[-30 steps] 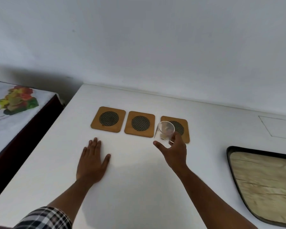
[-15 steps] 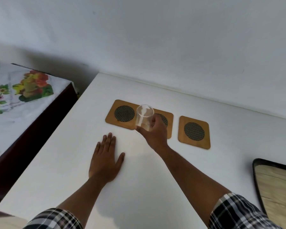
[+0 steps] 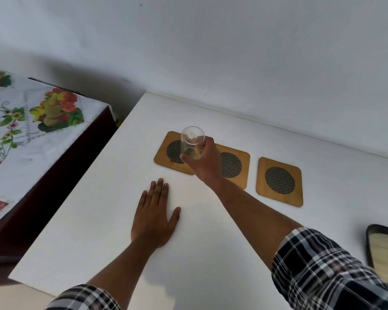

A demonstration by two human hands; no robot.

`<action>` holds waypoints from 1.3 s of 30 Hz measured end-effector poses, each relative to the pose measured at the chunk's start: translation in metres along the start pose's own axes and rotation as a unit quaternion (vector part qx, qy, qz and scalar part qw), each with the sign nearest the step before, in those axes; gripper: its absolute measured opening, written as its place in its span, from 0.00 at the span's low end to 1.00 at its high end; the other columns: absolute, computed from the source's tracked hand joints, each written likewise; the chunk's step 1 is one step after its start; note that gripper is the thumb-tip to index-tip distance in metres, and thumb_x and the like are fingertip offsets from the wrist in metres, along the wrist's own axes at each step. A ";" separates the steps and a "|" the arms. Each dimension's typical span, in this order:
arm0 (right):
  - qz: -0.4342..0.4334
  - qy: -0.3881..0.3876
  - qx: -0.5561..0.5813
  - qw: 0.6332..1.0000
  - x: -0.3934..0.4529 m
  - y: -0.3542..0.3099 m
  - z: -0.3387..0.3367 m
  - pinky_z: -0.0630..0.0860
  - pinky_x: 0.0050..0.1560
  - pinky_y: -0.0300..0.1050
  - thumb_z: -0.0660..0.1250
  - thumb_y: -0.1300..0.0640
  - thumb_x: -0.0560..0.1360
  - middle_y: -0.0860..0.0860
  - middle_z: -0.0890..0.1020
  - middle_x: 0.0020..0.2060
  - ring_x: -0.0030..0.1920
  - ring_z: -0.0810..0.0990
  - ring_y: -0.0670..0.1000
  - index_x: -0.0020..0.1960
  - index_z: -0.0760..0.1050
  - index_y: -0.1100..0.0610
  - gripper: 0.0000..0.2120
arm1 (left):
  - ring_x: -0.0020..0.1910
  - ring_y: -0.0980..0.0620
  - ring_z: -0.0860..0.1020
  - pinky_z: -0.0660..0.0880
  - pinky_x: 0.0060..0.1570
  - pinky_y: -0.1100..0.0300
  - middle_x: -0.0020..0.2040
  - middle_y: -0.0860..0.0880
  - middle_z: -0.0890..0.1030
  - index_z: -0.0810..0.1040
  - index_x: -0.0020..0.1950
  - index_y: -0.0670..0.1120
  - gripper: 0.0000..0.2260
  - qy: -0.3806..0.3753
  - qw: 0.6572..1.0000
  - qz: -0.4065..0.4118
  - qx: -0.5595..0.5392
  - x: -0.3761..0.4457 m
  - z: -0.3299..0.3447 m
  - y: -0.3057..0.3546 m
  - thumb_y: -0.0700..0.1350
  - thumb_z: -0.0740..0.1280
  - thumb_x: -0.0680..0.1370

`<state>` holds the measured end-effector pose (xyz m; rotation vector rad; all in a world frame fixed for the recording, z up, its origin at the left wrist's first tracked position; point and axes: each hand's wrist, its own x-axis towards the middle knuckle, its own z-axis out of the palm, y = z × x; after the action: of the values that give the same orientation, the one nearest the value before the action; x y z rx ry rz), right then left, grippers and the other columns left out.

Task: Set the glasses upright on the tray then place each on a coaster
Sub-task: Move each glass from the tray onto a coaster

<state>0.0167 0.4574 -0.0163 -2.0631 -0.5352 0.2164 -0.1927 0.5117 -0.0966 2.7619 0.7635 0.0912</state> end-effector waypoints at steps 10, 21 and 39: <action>-0.003 -0.027 0.002 1.000 0.020 -0.007 0.020 0.78 0.52 0.50 0.84 0.52 0.64 0.53 0.81 0.53 0.53 0.80 0.54 0.60 0.73 0.60 0.31 | 0.82 0.54 0.37 0.46 0.81 0.51 0.84 0.51 0.40 0.42 0.83 0.49 0.35 -0.007 1.000 -0.004 -0.010 -0.002 -0.003 0.003 0.66 0.44 0.81; 0.017 -0.032 0.004 0.999 0.033 0.001 0.037 0.75 0.48 0.41 0.85 0.51 0.64 0.49 0.79 0.50 0.53 0.79 0.53 0.56 0.70 0.54 0.30 | 0.82 0.54 0.38 0.48 0.81 0.50 0.84 0.51 0.42 0.43 0.83 0.49 0.35 0.000 1.000 -0.004 -0.015 -0.002 -0.003 0.004 0.65 0.46 0.81; 0.021 -0.069 0.011 0.997 0.027 0.011 0.038 0.75 0.63 0.47 0.87 0.51 0.60 0.55 0.74 0.66 0.67 0.74 0.55 0.71 0.66 0.57 0.47 | 0.82 0.54 0.39 0.48 0.81 0.50 0.84 0.51 0.43 0.43 0.83 0.50 0.35 0.004 1.000 -0.008 -0.017 -0.002 0.002 0.002 0.66 0.47 0.81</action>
<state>0.0306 0.4940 -0.0435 -2.0500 -0.5715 0.3902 -0.1933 0.5088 -0.0977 2.7246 0.7783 0.1102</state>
